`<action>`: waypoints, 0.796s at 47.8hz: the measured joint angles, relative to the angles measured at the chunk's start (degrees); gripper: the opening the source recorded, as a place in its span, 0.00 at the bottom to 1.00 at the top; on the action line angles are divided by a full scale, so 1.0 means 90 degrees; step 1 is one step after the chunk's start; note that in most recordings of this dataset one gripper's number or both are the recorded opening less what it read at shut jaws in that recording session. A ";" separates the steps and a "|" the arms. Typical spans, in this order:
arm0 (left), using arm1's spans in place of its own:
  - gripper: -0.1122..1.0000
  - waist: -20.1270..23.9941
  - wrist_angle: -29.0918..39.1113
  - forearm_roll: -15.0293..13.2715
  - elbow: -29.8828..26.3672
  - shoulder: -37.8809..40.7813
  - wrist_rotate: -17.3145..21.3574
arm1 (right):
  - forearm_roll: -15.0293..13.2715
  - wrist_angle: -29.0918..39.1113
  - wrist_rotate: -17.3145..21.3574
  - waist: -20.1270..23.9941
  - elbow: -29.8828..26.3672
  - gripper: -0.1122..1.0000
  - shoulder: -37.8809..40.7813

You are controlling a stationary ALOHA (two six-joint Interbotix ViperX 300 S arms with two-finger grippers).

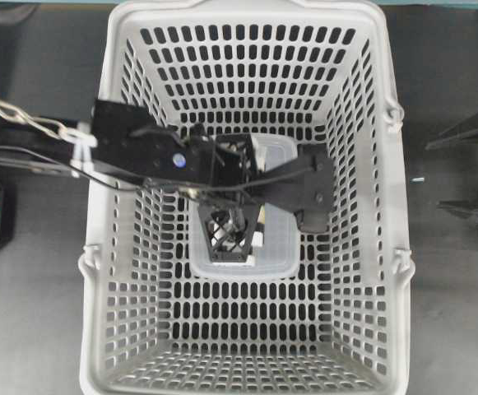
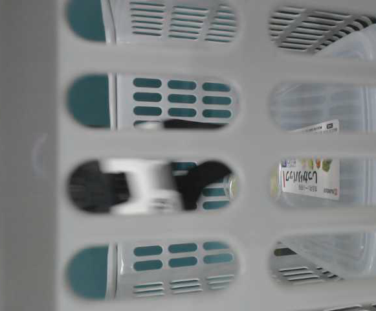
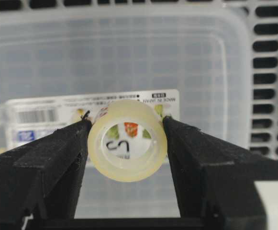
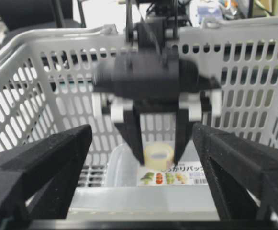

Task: Pick up the cellophane tape from the shopping basket with the left arm.
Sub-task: 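Lower the left gripper and close it around the tape roll, then lift the tape roll upward with the left gripper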

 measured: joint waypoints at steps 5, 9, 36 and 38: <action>0.55 -0.0029 0.0576 0.0000 -0.0439 -0.0078 -0.0020 | 0.0000 -0.0049 0.0010 -0.0010 0.0000 0.83 -0.0010; 0.55 -0.0078 0.1279 0.0010 -0.0957 -0.0088 -0.0039 | 0.0000 -0.0088 0.0010 0.0000 0.0000 0.83 0.0000; 0.55 -0.0225 0.3193 0.0000 -0.2617 -0.0049 -0.0078 | 0.0010 -0.0107 0.0293 -0.0010 0.0068 0.83 -0.0010; 0.55 -0.0215 0.3203 0.0010 -0.2617 -0.0039 -0.0078 | 0.0010 -0.0107 0.0283 0.0000 0.0068 0.83 -0.0010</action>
